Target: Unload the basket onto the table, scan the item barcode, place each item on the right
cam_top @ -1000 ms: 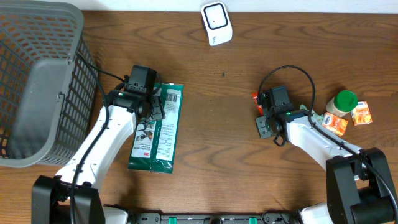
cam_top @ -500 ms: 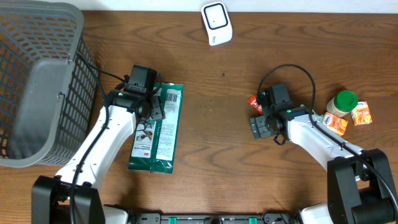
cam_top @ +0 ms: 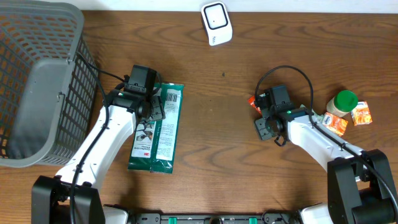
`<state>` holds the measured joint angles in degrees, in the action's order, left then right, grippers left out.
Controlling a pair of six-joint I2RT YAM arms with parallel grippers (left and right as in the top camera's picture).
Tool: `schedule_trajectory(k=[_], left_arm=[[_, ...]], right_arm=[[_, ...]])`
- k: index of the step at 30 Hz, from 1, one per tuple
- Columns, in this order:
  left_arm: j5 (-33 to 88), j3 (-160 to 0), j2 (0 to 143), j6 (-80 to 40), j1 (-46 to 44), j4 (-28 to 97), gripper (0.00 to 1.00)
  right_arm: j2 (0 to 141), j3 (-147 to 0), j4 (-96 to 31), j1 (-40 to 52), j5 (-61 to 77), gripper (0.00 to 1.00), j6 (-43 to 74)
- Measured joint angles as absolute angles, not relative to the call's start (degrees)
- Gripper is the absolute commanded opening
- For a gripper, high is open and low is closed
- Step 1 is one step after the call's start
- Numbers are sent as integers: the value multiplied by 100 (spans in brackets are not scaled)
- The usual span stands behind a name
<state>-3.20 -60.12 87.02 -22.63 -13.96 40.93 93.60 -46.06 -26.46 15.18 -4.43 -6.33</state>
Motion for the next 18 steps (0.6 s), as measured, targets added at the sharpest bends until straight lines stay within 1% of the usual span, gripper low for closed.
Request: schedule_trajectory(k=[9,12,18], left_arm=[[-322,-6012,8702,-2263,-1396,4093,71],[-320,-6012,8702,-2263,-1396,4093,71],[-322,-6012,8702,-2263,-1396,4091,71]], right_arm=[[9360,-4556,-2635,1518,-99,43,-655],[9358,-4556,-2626,1518,-47,49,-657],[9203,-4755,-2740,1518,200,49,-659]])
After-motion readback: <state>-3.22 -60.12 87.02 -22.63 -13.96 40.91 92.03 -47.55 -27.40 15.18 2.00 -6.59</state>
